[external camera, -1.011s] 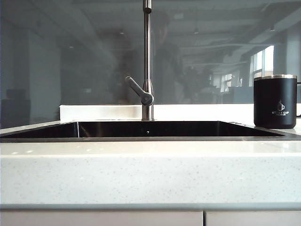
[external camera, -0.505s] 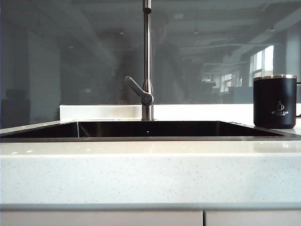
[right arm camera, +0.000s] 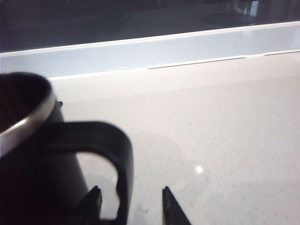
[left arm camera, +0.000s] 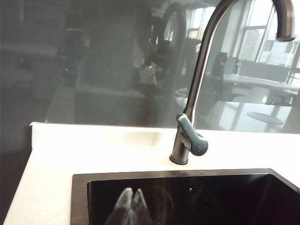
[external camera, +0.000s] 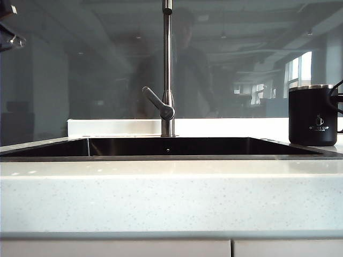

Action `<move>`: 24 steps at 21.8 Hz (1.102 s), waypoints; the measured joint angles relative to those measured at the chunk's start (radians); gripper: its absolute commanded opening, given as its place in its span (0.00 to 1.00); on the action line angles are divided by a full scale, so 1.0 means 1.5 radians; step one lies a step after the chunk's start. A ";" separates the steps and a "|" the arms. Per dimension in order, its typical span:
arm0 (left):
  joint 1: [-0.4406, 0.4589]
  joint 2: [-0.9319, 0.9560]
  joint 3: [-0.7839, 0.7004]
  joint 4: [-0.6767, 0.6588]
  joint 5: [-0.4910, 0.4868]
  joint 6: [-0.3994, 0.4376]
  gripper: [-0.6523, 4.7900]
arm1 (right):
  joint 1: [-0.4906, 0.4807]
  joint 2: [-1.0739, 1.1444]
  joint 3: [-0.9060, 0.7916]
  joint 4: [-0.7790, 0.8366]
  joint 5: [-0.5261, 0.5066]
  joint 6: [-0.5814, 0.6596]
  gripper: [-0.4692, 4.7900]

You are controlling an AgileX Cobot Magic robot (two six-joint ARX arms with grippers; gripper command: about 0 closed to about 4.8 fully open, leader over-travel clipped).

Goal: Pick up the mug next to the sink, go to the faucet to get some water, pour the water into the sink, and finally put the mug back to its place.

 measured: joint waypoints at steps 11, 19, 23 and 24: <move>0.000 0.039 0.016 0.003 -0.003 0.000 0.12 | -0.009 0.047 0.060 -0.006 -0.014 0.000 0.17; 0.000 0.041 0.022 0.002 -0.003 0.001 0.12 | -0.009 0.046 0.060 0.005 -0.015 0.008 0.08; 0.000 0.099 0.085 0.003 -0.005 0.003 0.12 | -0.009 0.047 0.059 0.020 -0.014 0.012 0.08; 0.000 0.146 0.129 0.003 -0.005 0.003 0.12 | -0.008 0.047 0.058 0.037 -0.012 0.038 0.08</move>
